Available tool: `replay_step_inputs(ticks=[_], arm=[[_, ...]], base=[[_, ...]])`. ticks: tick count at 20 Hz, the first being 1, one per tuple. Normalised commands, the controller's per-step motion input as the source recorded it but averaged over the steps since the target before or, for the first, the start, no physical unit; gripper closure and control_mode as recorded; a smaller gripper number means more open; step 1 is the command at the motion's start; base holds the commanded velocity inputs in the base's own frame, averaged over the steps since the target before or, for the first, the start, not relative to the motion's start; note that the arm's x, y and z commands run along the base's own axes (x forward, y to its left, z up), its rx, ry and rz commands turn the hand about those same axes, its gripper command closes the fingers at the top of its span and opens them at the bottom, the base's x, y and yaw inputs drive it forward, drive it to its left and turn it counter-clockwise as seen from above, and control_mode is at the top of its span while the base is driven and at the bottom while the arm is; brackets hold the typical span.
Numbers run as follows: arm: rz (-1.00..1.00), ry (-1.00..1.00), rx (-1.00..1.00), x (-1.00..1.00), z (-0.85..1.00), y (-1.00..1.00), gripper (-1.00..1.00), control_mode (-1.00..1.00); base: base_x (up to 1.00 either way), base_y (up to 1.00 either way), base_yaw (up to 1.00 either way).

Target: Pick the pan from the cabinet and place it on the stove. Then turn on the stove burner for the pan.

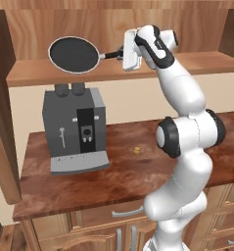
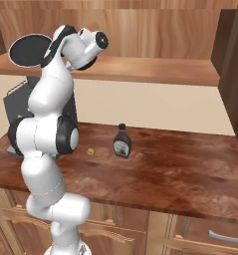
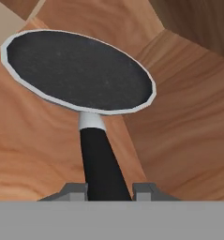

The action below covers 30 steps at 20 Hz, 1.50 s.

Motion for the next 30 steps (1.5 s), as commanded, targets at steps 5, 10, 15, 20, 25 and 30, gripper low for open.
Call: replay_step_inputs(ticks=[5,10,15,20,25,30], arm=[[0.0,-0.09,0.0,-0.24,0.0,-0.42,1.0,-1.0],[0.0,-0.06,0.0,-0.25,0.0,-0.17,1.0,-1.0],[0.0,-0.08,0.01,-0.33,0.0,-0.08,1.0,-1.0],[0.0,-0.09,0.01,-0.34,0.0,-0.03,1.0,-1.0],[0.0,-0.1,0.01,-0.39,0.0,0.0,1.0,-1.0],[0.0,-0.1,0.0,-0.47,0.0,0.0,1.0,-1.0]], base=[[0.0,0.0,0.0],[0.0,0.0,0.0],[0.0,0.0,0.0],[0.0,0.0,0.0],[0.0,0.0,0.0],[0.0,0.0,0.0]])
